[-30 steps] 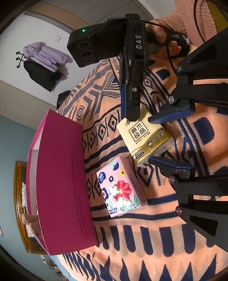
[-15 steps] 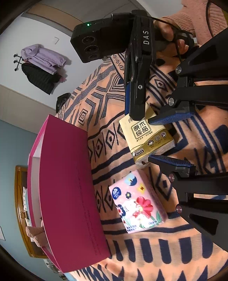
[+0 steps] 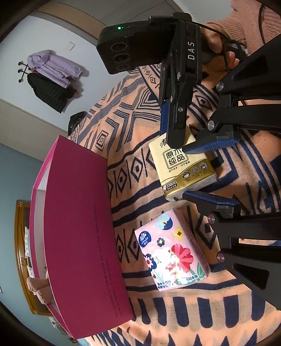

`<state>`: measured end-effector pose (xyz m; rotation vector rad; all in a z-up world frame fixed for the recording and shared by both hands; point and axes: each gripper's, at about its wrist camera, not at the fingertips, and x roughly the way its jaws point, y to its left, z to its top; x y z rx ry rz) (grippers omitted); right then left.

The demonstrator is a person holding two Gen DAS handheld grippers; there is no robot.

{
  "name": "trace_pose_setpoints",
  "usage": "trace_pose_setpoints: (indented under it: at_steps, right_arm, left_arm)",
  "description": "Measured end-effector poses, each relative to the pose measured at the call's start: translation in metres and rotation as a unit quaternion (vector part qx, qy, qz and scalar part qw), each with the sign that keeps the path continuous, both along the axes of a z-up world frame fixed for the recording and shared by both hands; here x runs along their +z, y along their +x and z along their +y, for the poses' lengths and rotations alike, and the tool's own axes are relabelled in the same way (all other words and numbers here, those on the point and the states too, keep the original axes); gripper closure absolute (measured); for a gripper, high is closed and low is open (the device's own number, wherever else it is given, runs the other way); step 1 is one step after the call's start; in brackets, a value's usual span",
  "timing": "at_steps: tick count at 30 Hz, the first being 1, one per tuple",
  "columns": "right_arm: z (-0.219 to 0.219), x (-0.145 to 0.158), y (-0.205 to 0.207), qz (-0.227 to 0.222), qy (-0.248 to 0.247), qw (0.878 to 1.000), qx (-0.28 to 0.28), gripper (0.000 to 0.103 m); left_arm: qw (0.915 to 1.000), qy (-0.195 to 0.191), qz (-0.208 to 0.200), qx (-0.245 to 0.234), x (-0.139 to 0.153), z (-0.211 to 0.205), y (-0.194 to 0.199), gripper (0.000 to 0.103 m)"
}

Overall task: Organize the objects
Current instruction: 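Close the left gripper on the yellow tissue pack, then lift the yellow tissue pack with the left gripper over the box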

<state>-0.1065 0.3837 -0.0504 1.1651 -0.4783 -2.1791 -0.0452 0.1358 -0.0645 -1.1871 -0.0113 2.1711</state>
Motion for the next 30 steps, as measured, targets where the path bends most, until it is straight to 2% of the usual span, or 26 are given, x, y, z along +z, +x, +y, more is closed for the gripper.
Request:
trace_pose_setpoints:
  at_steps: [14, 30]
  right_arm:
    - [-0.007, 0.009, 0.004, 0.013, 0.002, 1.0, -0.006, 0.065]
    - [-0.006, 0.044, 0.0, 0.072, 0.009, 0.997, -0.015, 0.065]
  left_arm:
    - [0.9997, 0.006, 0.021, -0.006, 0.014, 0.001, 0.004, 0.068]
    - [0.9973, 0.015, 0.072, -0.005, 0.049, 0.002, -0.001, 0.068]
